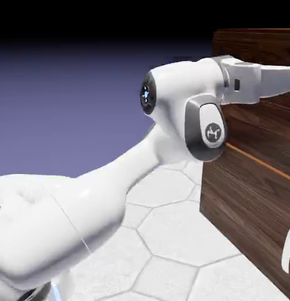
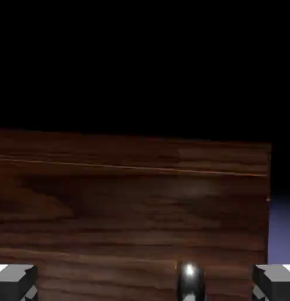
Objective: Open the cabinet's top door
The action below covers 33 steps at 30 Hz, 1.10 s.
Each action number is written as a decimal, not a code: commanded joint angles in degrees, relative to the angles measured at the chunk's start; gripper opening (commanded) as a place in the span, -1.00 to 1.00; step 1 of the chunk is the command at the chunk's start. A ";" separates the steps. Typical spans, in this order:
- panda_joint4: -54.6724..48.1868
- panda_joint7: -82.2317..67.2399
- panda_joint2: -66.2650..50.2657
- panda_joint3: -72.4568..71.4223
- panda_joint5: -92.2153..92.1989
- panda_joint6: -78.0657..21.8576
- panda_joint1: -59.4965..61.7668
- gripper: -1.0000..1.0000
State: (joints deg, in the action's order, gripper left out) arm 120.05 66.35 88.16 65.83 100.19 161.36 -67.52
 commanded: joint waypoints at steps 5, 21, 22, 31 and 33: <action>-3.31 1.93 4.49 5.32 8.10 -1.02 -5.41 0.00; 6.00 22.09 7.61 1.13 28.49 -12.37 -0.07 -1.00; 8.07 23.71 7.99 0.57 29.68 -13.85 1.49 -1.00; 26.76 35.73 10.41 -5.71 34.72 -27.90 15.55 -1.00; 30.91 38.01 10.80 -7.81 34.45 -31.31 18.63 -1.00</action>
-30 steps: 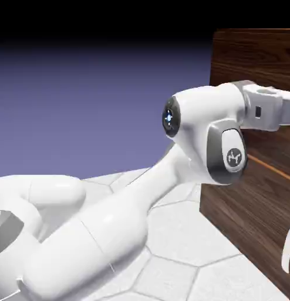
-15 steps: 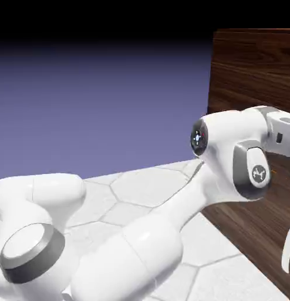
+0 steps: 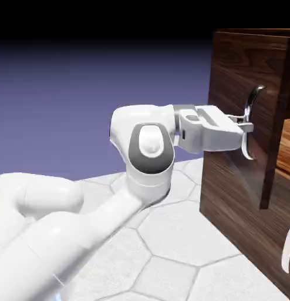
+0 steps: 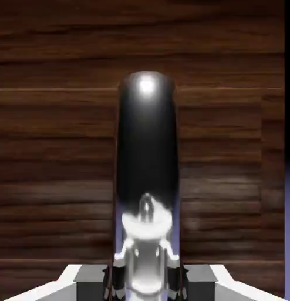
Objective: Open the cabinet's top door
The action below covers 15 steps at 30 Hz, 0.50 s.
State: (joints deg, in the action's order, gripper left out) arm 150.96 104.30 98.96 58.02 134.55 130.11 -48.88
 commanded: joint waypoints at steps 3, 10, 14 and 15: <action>6.23 3.34 0.61 -4.13 -1.52 -5.55 4.47 -1.00; 17.74 9.67 1.95 -18.25 -10.84 -18.45 11.13 -1.00; 21.07 12.20 2.05 -26.55 -17.21 -24.28 11.75 -1.00; 21.69 12.74 2.04 -28.63 -18.81 -25.81 11.54 -1.00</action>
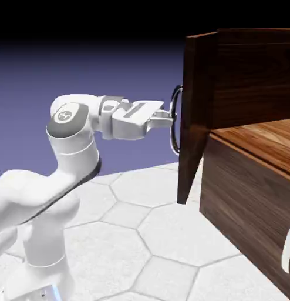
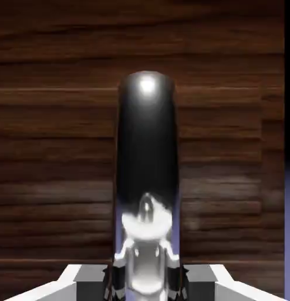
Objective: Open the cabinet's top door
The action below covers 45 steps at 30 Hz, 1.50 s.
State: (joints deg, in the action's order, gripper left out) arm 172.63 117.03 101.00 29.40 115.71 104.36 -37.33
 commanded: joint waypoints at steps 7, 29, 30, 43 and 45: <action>2.54 2.36 -0.01 -12.50 -8.09 -15.74 -9.06 -1.00; 0.30 13.05 -16.44 -37.28 -38.91 -13.74 3.91 -1.00; 0.47 12.63 -16.07 -37.40 -39.54 -11.54 5.98 -1.00; 2.96 5.09 -8.36 -39.02 -47.07 17.14 32.97 -1.00; 3.31 3.59 -6.69 -39.75 -48.58 21.34 37.13 -1.00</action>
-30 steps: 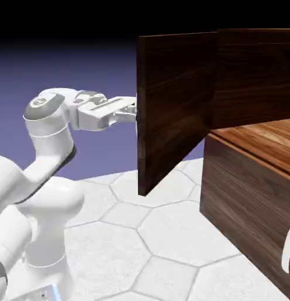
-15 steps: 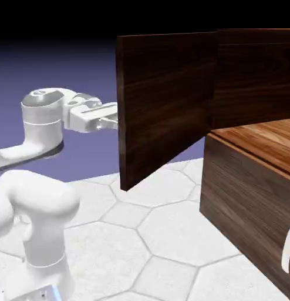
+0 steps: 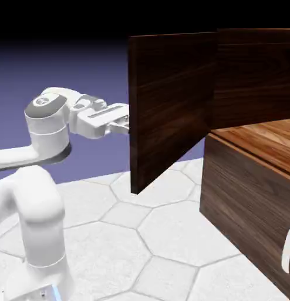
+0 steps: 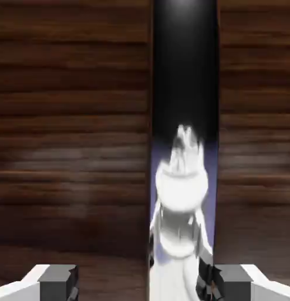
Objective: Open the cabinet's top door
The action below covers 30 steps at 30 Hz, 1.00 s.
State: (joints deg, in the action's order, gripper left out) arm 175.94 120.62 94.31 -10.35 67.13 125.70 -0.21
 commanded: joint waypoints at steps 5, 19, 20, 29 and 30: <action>0.12 -4.44 5.24 -6.20 -7.36 7.01 9.09 -1.00; -11.08 -8.04 6.45 -35.26 -33.76 -16.24 8.87 -1.00; -12.83 -8.66 6.60 -37.34 -35.96 -18.11 10.16 -1.00; -31.45 -12.47 6.69 -48.34 -47.32 -35.43 23.85 -1.00; -33.53 -12.84 6.69 -48.92 -47.96 -37.15 25.42 -1.00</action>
State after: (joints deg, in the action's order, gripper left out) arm 142.47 107.78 100.99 -59.30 19.10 88.61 25.21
